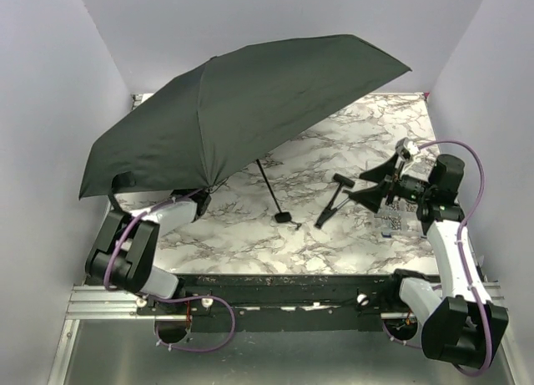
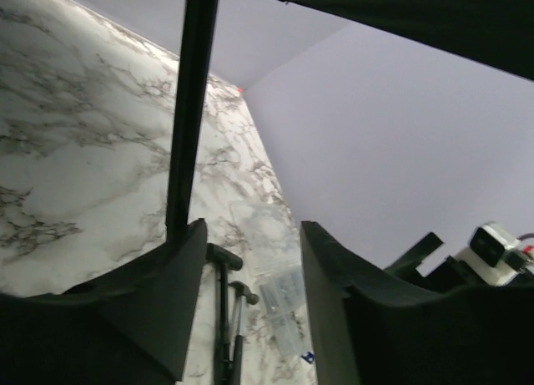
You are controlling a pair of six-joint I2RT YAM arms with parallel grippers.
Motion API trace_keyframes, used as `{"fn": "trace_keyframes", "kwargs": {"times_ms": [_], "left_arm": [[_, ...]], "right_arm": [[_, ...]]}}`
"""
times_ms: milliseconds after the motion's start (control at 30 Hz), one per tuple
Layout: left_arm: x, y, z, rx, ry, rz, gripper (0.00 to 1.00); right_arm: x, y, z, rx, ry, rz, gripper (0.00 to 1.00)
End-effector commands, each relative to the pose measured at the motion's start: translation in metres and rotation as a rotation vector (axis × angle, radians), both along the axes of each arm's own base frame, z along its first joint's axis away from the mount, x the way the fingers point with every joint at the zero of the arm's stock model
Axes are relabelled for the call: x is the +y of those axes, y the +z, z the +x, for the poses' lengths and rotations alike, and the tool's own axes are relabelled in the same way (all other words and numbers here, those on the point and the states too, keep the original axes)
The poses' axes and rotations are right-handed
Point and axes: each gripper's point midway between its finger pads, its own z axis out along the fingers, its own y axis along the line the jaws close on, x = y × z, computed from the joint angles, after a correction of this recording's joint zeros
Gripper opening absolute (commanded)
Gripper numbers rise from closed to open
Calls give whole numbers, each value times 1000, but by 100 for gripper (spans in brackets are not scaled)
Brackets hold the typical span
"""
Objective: Put away the umbrella
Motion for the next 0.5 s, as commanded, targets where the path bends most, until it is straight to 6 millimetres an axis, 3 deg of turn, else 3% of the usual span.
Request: {"fn": "trace_keyframes", "kwargs": {"times_ms": [0, 233, 467], "left_arm": [[-2, -8, 21, 26, 20, 19, 44], [4, -20, 44, 72, 95, 123, 43], [16, -3, 22, 1, 111, 180, 57]], "right_arm": [[6, 1, -7, -4, 53, 2, 100], [11, 0, -8, -3, 71, -10, 100], [14, -1, -10, 4, 87, -13, 100]]}}
